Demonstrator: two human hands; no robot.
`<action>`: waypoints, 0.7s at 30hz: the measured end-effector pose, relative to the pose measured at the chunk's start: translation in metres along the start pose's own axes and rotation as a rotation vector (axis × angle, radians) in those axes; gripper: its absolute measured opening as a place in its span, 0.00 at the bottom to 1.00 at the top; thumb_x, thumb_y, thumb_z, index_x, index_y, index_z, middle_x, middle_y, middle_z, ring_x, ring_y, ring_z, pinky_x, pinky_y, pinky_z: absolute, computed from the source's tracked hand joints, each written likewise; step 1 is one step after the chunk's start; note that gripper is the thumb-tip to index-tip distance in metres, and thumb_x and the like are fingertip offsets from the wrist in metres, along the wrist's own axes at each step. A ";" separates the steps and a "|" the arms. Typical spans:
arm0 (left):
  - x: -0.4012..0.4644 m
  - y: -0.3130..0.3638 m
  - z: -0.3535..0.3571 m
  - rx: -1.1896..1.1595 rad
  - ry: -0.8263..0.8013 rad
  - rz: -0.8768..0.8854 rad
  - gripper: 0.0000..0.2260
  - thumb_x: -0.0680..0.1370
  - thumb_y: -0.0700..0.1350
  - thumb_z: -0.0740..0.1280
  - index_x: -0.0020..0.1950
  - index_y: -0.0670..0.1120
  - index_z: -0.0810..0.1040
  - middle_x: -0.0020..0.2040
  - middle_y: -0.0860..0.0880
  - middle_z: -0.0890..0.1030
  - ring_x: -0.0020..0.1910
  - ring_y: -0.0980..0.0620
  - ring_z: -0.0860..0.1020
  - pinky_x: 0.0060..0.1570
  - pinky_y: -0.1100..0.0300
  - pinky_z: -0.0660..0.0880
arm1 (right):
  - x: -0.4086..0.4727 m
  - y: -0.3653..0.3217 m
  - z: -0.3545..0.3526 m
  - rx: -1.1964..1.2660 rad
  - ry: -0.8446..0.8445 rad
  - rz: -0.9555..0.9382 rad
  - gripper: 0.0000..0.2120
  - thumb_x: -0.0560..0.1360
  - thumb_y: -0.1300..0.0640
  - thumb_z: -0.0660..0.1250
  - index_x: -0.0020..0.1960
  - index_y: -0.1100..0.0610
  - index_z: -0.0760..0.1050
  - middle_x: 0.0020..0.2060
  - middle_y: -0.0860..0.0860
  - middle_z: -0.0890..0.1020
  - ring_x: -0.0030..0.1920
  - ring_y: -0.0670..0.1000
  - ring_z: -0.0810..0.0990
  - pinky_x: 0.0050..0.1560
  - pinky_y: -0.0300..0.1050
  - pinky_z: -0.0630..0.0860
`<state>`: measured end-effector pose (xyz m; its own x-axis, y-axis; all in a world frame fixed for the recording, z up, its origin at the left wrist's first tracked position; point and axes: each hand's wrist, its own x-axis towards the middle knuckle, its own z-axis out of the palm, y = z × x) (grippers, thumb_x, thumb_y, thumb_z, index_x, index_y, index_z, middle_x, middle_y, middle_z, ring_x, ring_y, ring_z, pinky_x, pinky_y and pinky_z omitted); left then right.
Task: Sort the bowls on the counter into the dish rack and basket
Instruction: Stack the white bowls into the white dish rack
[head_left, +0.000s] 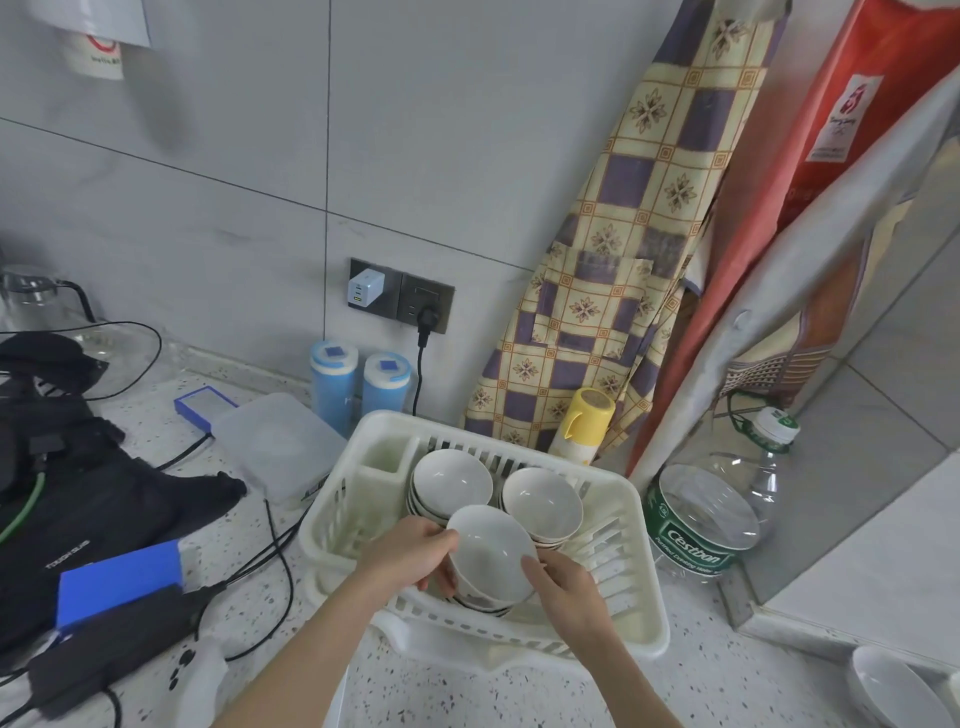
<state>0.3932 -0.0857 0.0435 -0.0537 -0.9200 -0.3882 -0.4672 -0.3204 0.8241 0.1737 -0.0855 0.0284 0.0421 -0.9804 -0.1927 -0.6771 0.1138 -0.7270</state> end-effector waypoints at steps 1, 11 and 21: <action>0.000 0.000 0.000 0.039 -0.012 -0.001 0.12 0.71 0.52 0.59 0.30 0.51 0.75 0.31 0.55 0.85 0.23 0.59 0.72 0.38 0.60 0.71 | 0.000 -0.001 -0.001 0.014 -0.016 0.018 0.07 0.76 0.50 0.64 0.48 0.41 0.81 0.36 0.48 0.84 0.43 0.50 0.80 0.45 0.46 0.73; 0.016 -0.001 0.004 -0.060 -0.048 -0.052 0.09 0.72 0.48 0.62 0.43 0.49 0.81 0.34 0.49 0.86 0.24 0.55 0.75 0.27 0.67 0.71 | 0.006 0.003 -0.008 0.238 -0.043 0.091 0.13 0.72 0.64 0.63 0.31 0.56 0.78 0.28 0.55 0.84 0.22 0.41 0.70 0.33 0.40 0.65; 0.022 -0.006 0.014 0.260 0.191 -0.124 0.09 0.70 0.50 0.63 0.30 0.52 0.75 0.24 0.59 0.80 0.18 0.64 0.74 0.31 0.64 0.67 | 0.009 0.004 -0.006 0.227 -0.082 0.093 0.10 0.72 0.62 0.64 0.37 0.56 0.83 0.27 0.51 0.83 0.23 0.39 0.70 0.35 0.38 0.66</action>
<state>0.3828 -0.1013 0.0238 0.1719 -0.9112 -0.3744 -0.6707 -0.3866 0.6330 0.1666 -0.0947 0.0280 0.0535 -0.9486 -0.3120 -0.4990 0.2452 -0.8312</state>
